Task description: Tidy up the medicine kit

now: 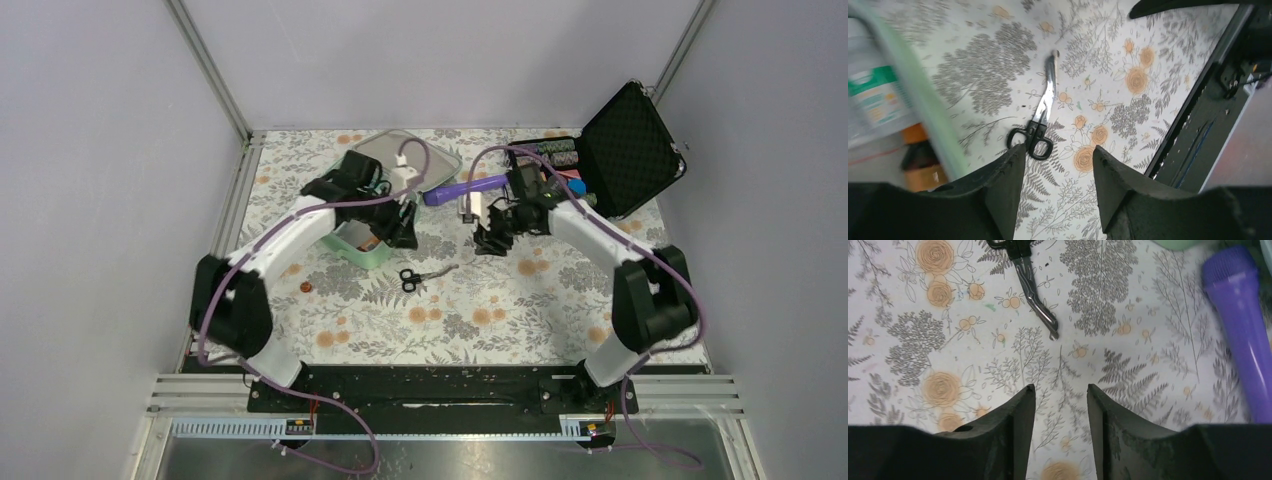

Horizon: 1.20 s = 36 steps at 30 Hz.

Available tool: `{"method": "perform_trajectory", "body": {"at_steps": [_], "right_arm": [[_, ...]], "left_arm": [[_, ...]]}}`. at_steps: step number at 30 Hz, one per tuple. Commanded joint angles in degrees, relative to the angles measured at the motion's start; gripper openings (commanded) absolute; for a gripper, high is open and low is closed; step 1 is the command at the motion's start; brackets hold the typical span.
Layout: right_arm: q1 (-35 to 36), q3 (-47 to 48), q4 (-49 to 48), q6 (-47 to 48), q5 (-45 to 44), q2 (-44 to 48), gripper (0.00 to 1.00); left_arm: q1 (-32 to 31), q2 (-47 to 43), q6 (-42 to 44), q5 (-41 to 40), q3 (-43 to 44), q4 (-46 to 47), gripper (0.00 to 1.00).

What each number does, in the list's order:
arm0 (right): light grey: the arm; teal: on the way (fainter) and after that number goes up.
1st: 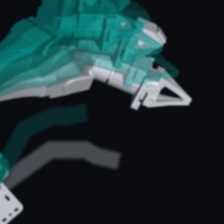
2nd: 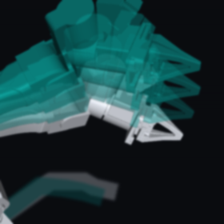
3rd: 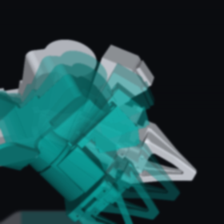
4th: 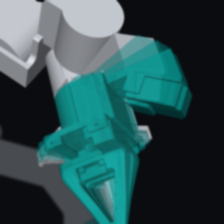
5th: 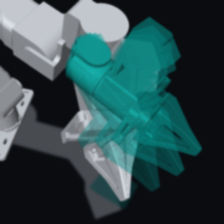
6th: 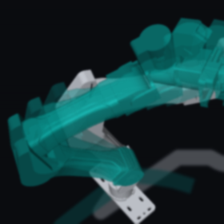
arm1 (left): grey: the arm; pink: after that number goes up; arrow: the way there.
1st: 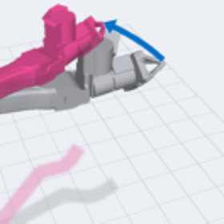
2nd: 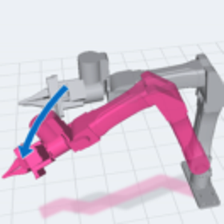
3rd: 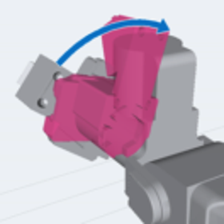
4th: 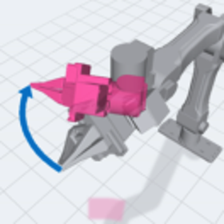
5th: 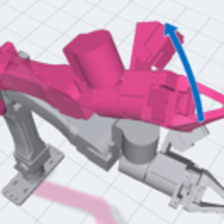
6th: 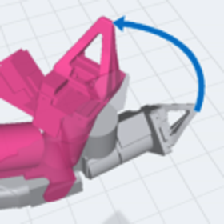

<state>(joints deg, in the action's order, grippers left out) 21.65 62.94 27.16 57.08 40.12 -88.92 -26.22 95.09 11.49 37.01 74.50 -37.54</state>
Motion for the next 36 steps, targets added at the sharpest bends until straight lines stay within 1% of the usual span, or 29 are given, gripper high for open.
{"method": "perform_trajectory", "body": {"at_steps": [1, 4, 6, 9, 13, 16, 19, 22, 25, 32, 36], "right_arm": [[4.7, 10.1, 11.9, 15.4, -1.7, -8.9, 0.49], [8.5, 13.6, 13.2, 15.1, -5.4, -12.9, 0.53], [10.1, 15.6, 13.3, 13.0, -6.8, -15.1, 0.55], [12.6, 18.9, 15.3, 12.5, -10.1, -18.8, 0.56], [14.7, 23.4, 17.9, 11.0, -14.5, -23.3, 0.55], [16.1, 25.9, 18.9, 10.0, -17.9, -26.1, 0.53], [17.2, 27.9, 19.3, 9.2, -19.6, -28.1, 0.51], [18.3, 30.3, 20.2, 8.5, -20.2, -30.2, 0.5], [19.7, 31.8, 20.7, 7.9, -20.6, -31.6, 0.49], [22.9, 31.6, 20.6, 7.4, -23.3, -33.3, 0.47], [23.9, 29.2, 18.4, 7.0, -25.5, -33.2, 0.47]], "left_arm": [[4.2, -11.1, -9.4, -5.0, -3.4, 4.0, 0.52], [9.7, -16.4, -19.4, -5.9, -7.4, 7.5, 0.54], [12.1, -19.6, -21.6, -6.1, -9.8, 9.0, 0.55], [13.7, -23.9, -23.4, -7.3, -13.4, 12.2, 0.55], [15.6, -27.7, -28.0, -9.1, -17.1, 17.4, 0.56], [18.8, -30.4, -32.0, -9.7, -20.0, 21.0, 0.56], [21.4, -31.9, -32.3, -11.3, -21.2, 20.7, 0.56], [22.1, -32.5, -30.6, -12.3, -21.9, 20.5, 0.57], [22.5, -33.0, -31.5, -12.6, -22.5, 21.2, 0.57], [24.8, -32.4, -34.0, -14.1, -22.2, 21.6, 0.56], [25.1, -31.4, -34.3, -14.2, -21.4, 21.6, 0.56]]}}
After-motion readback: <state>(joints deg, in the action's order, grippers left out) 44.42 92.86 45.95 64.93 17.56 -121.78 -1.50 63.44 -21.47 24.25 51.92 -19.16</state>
